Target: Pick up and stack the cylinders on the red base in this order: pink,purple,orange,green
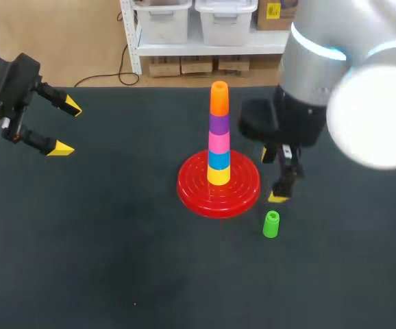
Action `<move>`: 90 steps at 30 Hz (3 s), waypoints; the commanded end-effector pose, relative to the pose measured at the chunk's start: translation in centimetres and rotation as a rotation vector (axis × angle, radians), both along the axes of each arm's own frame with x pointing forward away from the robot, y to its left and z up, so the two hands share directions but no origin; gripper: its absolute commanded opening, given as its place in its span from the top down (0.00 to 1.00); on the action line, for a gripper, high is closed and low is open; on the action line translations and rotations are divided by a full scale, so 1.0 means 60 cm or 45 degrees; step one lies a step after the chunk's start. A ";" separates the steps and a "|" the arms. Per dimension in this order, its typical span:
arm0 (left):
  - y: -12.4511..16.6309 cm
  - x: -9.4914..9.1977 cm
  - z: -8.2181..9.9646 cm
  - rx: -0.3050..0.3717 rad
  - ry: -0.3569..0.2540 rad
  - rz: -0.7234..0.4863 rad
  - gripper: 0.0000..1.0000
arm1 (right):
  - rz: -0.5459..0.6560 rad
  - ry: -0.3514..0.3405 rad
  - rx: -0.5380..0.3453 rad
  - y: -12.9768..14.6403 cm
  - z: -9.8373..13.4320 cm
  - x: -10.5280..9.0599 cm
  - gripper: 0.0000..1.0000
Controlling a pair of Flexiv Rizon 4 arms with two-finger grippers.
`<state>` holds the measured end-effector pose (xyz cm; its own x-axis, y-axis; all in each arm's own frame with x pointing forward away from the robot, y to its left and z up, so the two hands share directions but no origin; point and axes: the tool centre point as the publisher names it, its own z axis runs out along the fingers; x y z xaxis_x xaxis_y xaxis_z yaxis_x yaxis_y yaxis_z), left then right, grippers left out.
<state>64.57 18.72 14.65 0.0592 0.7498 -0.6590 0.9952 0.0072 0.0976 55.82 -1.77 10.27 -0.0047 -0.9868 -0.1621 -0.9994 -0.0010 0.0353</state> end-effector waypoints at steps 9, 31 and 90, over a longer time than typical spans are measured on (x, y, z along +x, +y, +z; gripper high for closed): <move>0.000 -0.001 -0.001 -0.001 -0.003 0.001 0.00 | -0.027 -0.110 -0.065 -0.004 -0.063 -0.035 0.00; 0.000 -0.001 -0.001 -0.001 -0.003 0.001 0.00 | -0.119 0.033 -0.047 -0.006 -0.139 -0.026 0.00; 0.000 -0.001 -0.001 -0.001 -0.003 0.001 0.00 | -0.067 -0.239 0.025 -0.029 0.130 0.104 1.00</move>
<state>64.57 18.73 14.65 0.0590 0.7498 -0.6590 0.9952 0.0074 0.0976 62.11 -2.24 13.31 -0.0272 -0.9825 -0.1842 -0.9860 0.0567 -0.1567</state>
